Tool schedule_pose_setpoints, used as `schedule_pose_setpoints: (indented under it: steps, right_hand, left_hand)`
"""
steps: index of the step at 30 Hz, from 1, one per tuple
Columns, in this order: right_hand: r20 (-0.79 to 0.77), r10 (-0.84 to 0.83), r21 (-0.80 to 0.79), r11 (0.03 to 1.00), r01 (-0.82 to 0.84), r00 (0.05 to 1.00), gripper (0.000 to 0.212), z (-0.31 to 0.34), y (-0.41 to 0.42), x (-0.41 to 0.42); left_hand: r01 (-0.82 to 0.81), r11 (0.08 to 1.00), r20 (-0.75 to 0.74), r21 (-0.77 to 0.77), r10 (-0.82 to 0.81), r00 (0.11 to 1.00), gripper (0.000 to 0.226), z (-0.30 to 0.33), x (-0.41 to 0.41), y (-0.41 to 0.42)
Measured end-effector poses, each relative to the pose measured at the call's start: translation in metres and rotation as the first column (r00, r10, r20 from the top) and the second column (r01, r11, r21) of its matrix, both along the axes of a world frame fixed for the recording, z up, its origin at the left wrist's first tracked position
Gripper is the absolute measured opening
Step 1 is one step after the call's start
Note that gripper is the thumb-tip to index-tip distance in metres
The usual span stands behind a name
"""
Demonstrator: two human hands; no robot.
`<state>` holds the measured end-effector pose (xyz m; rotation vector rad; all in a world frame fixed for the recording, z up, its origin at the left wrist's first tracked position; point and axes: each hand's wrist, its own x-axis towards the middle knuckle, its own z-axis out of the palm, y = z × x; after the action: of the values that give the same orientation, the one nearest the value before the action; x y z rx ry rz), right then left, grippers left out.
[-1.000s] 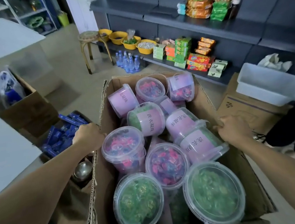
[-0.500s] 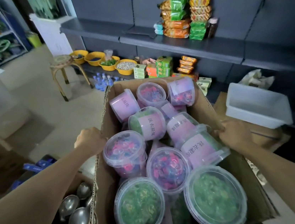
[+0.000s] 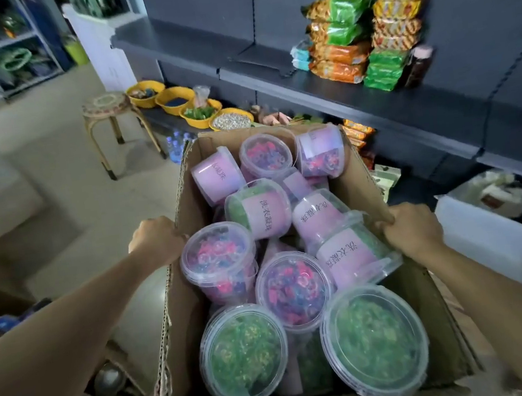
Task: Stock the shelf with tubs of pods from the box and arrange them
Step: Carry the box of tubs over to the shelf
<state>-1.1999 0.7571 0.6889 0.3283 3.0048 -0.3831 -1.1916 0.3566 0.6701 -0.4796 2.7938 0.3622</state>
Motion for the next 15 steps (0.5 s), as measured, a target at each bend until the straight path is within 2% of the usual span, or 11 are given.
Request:
schedule_pose_setpoints:
  steps: [4, 8, 15]
  right_hand:
    - [-0.001, 0.01, -0.01, 1.0, -0.01, 1.0, 0.019, -0.002, 0.008, -0.063]
    - [0.009, 0.015, -0.001, 1.0, -0.015, 1.0, 0.02, -0.007, 0.006, -0.129]
    - [-0.009, 0.005, 0.047, 0.999, -0.005, 1.0, 0.027, -0.019, -0.005, -0.252]
  left_hand:
    - [-0.105, 0.994, -0.026, 0.038, 0.106, 0.994, 0.031, 0.006, -0.052, 0.014]
    - [-0.072, 0.997, 0.005, 0.009, 0.072, 0.997, 0.038, -0.003, -0.114, 0.007]
    - [-0.122, 0.992, -0.021, 0.029, 0.123, 0.992, 0.032, -0.007, -0.227, 0.001]
